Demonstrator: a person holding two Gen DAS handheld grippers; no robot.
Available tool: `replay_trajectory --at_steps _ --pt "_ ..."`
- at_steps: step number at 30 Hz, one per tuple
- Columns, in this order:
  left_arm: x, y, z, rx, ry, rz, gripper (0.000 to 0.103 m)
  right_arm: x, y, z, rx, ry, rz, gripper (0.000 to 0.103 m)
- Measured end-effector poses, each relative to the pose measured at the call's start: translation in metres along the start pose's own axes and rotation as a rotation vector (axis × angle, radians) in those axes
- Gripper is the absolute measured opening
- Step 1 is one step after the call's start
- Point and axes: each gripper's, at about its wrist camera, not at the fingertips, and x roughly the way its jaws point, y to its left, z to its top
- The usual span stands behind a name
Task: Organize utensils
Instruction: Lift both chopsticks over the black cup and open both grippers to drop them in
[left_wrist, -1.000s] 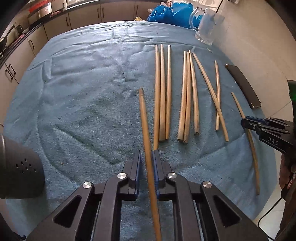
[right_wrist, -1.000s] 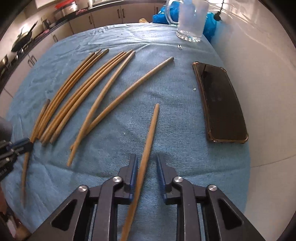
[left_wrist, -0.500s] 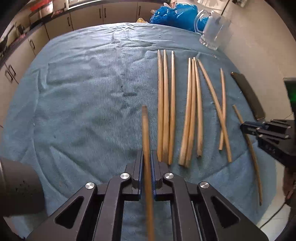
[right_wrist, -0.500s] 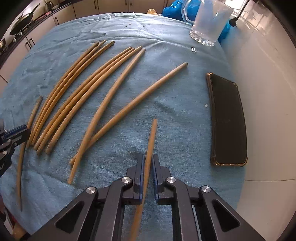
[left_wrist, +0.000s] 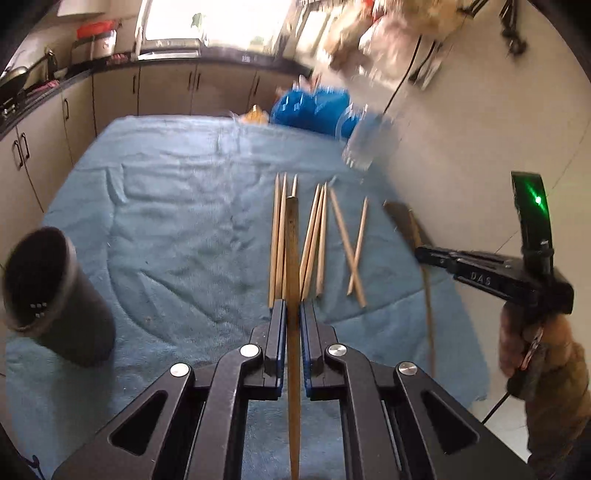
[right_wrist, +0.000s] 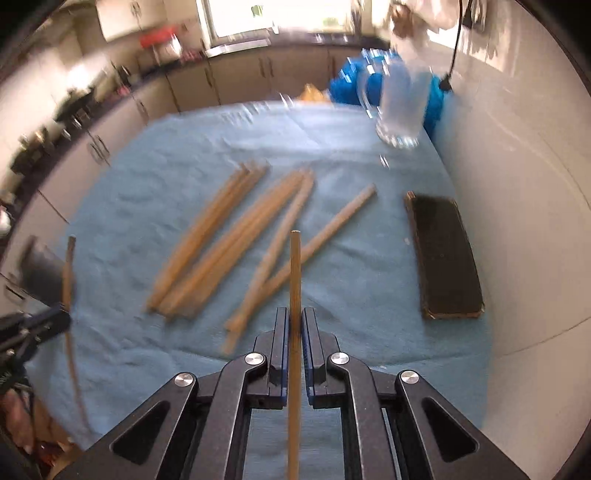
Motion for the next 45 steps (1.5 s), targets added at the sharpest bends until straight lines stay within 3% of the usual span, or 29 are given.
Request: replay_trajectory --at_steps 8,14,19,25,29,33,41,45 --pt "-0.060 0.017 0.013 -0.070 -0.155 -0.015 0.007 -0.033 0.050 0.025 -0.019 -0.153 0.130 0.007" --pt "-0.133 0.042 0.025 -0.093 -0.324 0.015 0.007 -0.071 0.105 0.048 -0.085 -0.301 0.203 0.007" --pt "-0.185 0.056 0.040 -0.066 -0.434 0.066 0.007 -0.102 0.151 0.073 -0.146 -0.421 0.240 0.007" --pt "-0.229 0.083 0.055 -0.058 -0.509 0.158 0.007 -0.117 0.202 0.103 -0.183 -0.471 0.323 0.007" --pt "-0.236 0.099 0.059 -0.056 -0.513 0.206 0.007 -0.115 0.229 0.116 -0.185 -0.466 0.394 0.007" --pt "-0.218 0.115 0.058 -0.067 -0.463 0.217 0.007 -0.092 0.249 0.117 -0.183 -0.411 0.444 0.007" --pt "-0.132 0.138 0.056 -0.118 -0.275 0.282 0.007 -0.005 0.277 0.101 -0.205 -0.207 0.396 0.007" --pt "-0.115 0.144 0.049 -0.146 -0.234 0.291 0.007 0.027 0.272 0.100 -0.169 -0.141 0.392 0.007"
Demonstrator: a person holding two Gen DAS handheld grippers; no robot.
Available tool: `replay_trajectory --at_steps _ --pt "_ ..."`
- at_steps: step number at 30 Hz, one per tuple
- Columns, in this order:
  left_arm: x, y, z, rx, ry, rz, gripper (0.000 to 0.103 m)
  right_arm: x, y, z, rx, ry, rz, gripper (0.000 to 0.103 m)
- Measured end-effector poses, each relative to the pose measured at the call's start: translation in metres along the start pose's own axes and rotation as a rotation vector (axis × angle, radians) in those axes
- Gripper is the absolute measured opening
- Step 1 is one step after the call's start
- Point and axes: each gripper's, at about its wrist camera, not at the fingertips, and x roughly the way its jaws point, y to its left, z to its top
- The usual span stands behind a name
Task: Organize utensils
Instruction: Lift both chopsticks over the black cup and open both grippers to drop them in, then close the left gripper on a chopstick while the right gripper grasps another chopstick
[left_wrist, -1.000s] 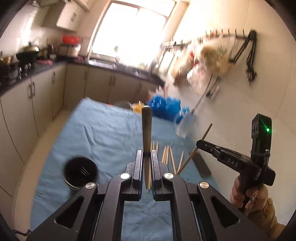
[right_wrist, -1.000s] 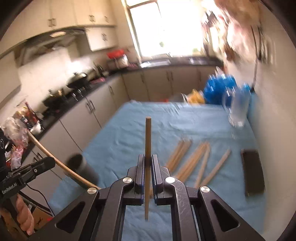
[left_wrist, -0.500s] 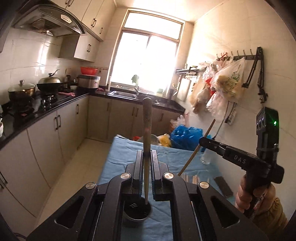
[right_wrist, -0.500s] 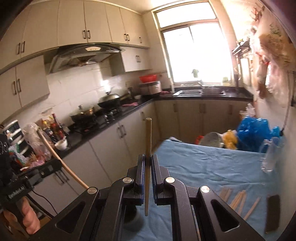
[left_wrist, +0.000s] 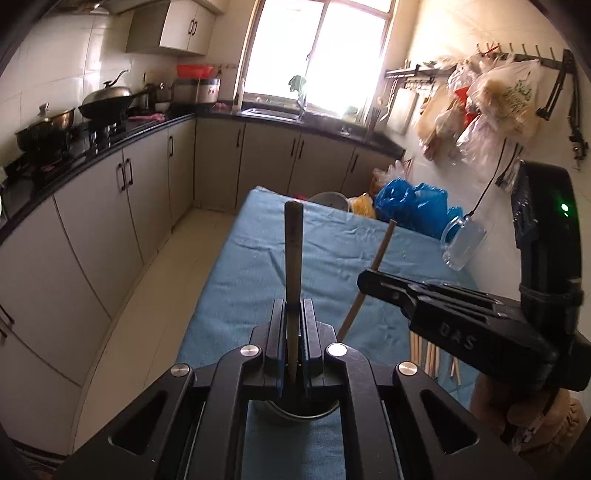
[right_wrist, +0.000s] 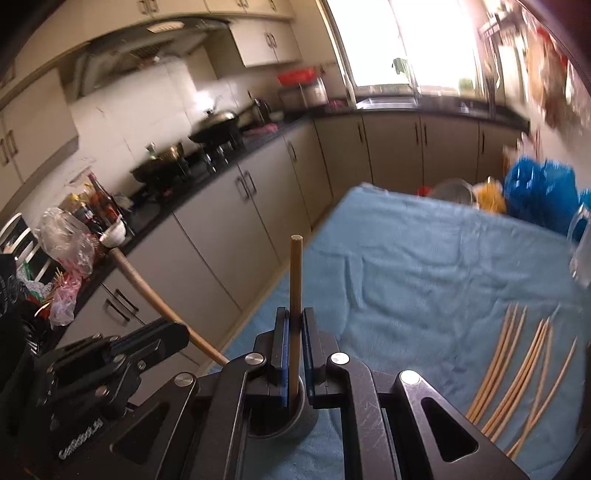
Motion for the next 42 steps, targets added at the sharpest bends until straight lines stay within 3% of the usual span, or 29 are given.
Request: replay_trajectory --at_steps 5,7,8,10,12,18,21,24,28,31,39,42 --pt "-0.002 0.000 -0.005 -0.004 -0.010 0.028 0.008 0.017 -0.010 0.001 0.029 0.009 0.002 0.009" --pt "-0.002 0.001 -0.005 -0.012 -0.013 0.032 0.013 0.018 -0.011 0.002 0.027 0.008 -0.009 0.010" --pt "-0.004 0.000 -0.006 -0.018 -0.016 0.037 0.021 0.017 -0.011 0.004 0.026 0.005 -0.012 0.012" --pt "-0.009 0.001 -0.007 -0.032 -0.033 0.047 0.031 0.013 -0.012 0.004 0.023 -0.019 -0.006 0.028" --pt "-0.015 0.002 -0.008 -0.039 -0.042 0.055 0.032 0.006 -0.013 0.005 0.024 -0.046 -0.005 0.037" --pt "-0.038 -0.002 -0.012 -0.060 -0.069 0.057 0.033 -0.025 -0.021 0.004 0.026 -0.112 -0.003 0.037" --pt "-0.052 -0.017 -0.015 -0.046 -0.090 0.048 0.034 -0.048 -0.033 -0.003 0.038 -0.159 -0.012 0.043" --pt "-0.064 -0.036 -0.021 -0.011 -0.113 0.034 0.041 -0.070 -0.051 -0.017 0.035 -0.201 -0.052 0.050" --pt "-0.073 -0.066 -0.033 0.043 -0.126 -0.012 0.048 -0.091 -0.085 -0.046 0.039 -0.207 -0.146 0.050" --pt "-0.068 -0.092 -0.043 0.081 -0.113 -0.076 0.051 -0.102 -0.118 -0.073 0.085 -0.180 -0.202 0.050" --pt "-0.008 -0.167 -0.072 0.185 0.067 -0.184 0.052 -0.130 -0.211 -0.148 0.237 -0.102 -0.366 0.050" --pt "0.009 -0.185 -0.083 0.204 0.103 -0.193 0.052 -0.141 -0.234 -0.169 0.293 -0.095 -0.390 0.050"
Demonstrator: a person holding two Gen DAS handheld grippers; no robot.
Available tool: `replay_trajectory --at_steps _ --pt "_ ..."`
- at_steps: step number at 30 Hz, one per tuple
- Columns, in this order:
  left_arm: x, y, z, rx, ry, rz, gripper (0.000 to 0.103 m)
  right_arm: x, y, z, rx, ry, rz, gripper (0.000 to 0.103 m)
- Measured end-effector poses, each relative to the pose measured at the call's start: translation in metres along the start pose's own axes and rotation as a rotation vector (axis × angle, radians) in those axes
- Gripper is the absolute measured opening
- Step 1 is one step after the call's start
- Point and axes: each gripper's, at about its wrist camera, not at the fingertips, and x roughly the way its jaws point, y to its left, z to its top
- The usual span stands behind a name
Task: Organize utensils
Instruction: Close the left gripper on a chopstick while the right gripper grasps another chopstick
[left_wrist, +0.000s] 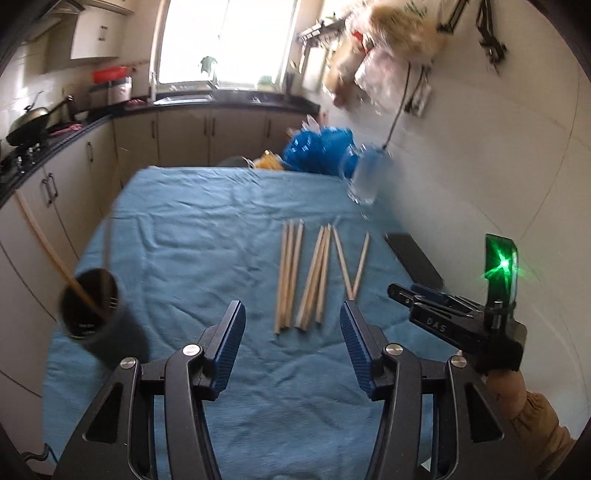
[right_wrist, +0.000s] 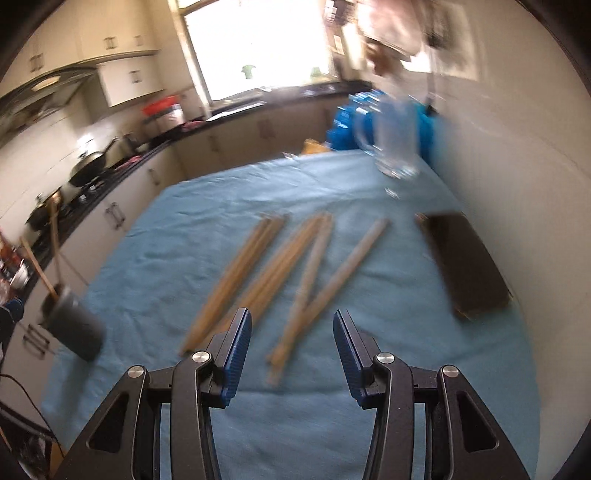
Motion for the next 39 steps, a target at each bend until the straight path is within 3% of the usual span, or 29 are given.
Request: replay_trajectory --at_steps 7,17,23,27,31,34,36,39 --pt "0.041 -0.015 -0.002 0.004 0.052 0.031 0.052 0.000 -0.039 -0.016 0.044 -0.001 -0.025 0.050" --pt "0.094 0.002 0.003 -0.017 0.120 0.093 0.052 0.006 -0.064 -0.021 0.143 -0.013 0.008 0.050" --pt "0.150 0.025 0.008 -0.095 0.205 0.072 0.052 0.000 -0.083 -0.022 0.238 -0.019 0.020 0.050" --pt "0.182 0.033 0.008 -0.117 0.268 0.055 0.052 0.002 -0.083 -0.023 0.232 -0.006 0.015 0.050" --pt "0.202 0.037 0.015 -0.132 0.276 0.039 0.051 0.009 -0.077 -0.021 0.213 0.017 0.022 0.050" --pt "0.213 0.034 0.024 -0.114 0.285 0.034 0.036 0.014 -0.067 -0.017 0.192 0.034 0.035 0.050" --pt "0.218 0.032 0.027 -0.098 0.295 0.007 0.009 0.020 -0.058 -0.013 0.170 0.049 0.037 0.050" --pt "0.219 0.031 0.028 -0.103 0.292 0.024 0.005 0.033 -0.047 -0.003 0.138 0.077 0.042 0.050"
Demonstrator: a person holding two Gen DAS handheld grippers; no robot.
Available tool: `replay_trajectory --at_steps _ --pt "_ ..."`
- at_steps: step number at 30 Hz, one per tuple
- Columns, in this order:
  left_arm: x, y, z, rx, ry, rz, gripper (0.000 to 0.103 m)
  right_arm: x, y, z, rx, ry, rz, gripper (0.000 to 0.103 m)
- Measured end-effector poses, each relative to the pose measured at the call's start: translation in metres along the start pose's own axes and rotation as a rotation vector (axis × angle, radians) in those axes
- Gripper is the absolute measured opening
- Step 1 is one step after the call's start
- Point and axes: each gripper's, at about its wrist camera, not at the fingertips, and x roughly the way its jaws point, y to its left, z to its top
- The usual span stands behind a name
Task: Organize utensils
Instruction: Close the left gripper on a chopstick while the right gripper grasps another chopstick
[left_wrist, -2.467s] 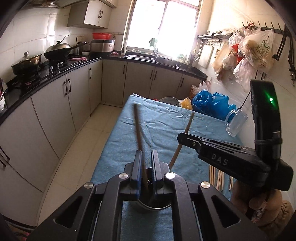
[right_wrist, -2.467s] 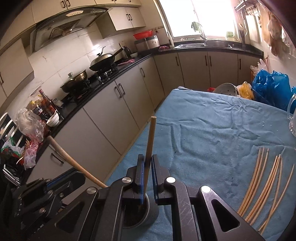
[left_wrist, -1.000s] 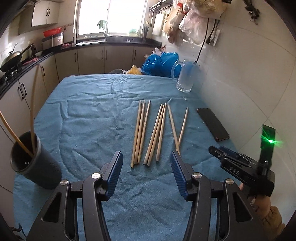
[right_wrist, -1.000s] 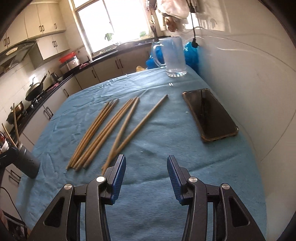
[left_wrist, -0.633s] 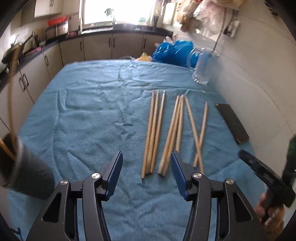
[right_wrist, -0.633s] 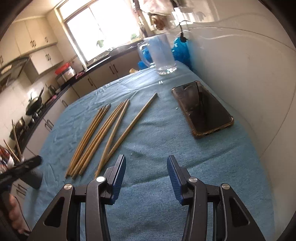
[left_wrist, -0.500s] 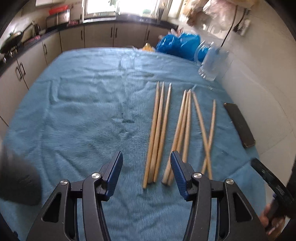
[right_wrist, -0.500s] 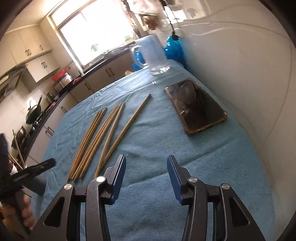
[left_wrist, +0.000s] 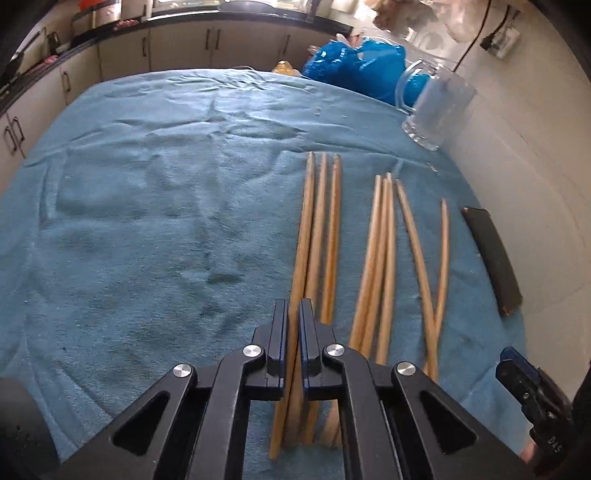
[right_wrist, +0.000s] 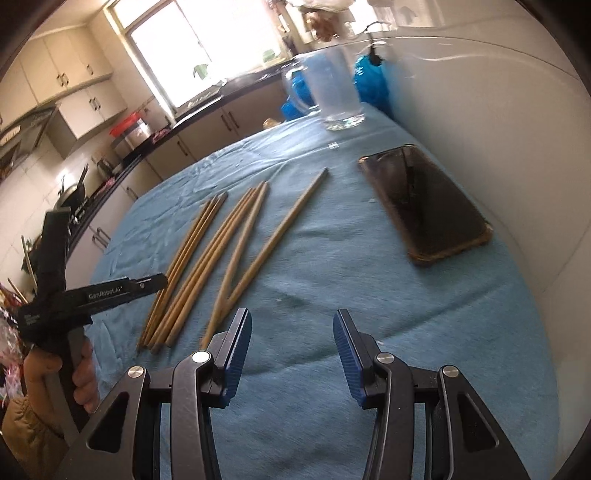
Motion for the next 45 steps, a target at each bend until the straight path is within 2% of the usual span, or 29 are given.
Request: replay_trajectory --at_steps 6,12,14,15,18,22,28,32,34,36,38,40,45 --pt "-0.001 0.001 -0.003 0.009 -0.026 0.001 0.005 0.044 0.014 0.037 -0.037 0.059 -0.039 0.050" --pt "-0.001 0.002 -0.001 -0.010 -0.019 0.005 0.005 0.093 0.025 0.069 -0.085 0.109 -0.177 0.049" --pt "-0.003 0.003 -0.003 -0.020 -0.008 0.009 0.005 0.103 0.032 0.077 -0.111 0.115 -0.240 0.034" --pt "-0.004 0.005 -0.004 -0.027 0.000 0.014 0.005 0.106 0.034 0.081 -0.110 0.127 -0.261 0.018" --pt "-0.014 0.012 -0.016 -0.052 0.026 0.021 0.005 0.103 0.032 0.081 -0.095 0.152 -0.256 0.013" --pt "-0.034 0.023 -0.045 -0.078 0.044 0.016 0.005 0.085 0.028 0.060 -0.131 0.192 -0.242 0.010" --pt "-0.076 0.034 -0.114 -0.109 0.080 -0.042 0.005 0.033 0.012 0.004 -0.130 0.290 -0.125 0.010" --pt "-0.096 0.035 -0.134 -0.094 0.107 -0.075 0.005 0.008 0.004 -0.021 -0.157 0.309 -0.089 0.012" --pt "-0.109 0.033 -0.135 -0.066 0.076 -0.058 0.008 0.002 0.003 -0.023 -0.180 0.309 -0.096 0.023" --pt "-0.119 0.027 -0.129 -0.020 0.033 -0.035 0.021 0.000 0.003 -0.018 -0.199 0.283 -0.128 0.035" --pt "-0.119 0.023 -0.119 -0.002 0.005 0.002 0.028 0.001 0.006 -0.015 -0.210 0.272 -0.144 0.036" --pt "-0.109 0.020 -0.107 0.013 0.002 0.014 0.028 0.006 0.011 -0.012 -0.214 0.275 -0.149 0.036" --pt "-0.066 0.013 -0.081 0.068 0.050 0.066 0.027 0.026 0.019 -0.002 -0.205 0.320 -0.152 0.036"
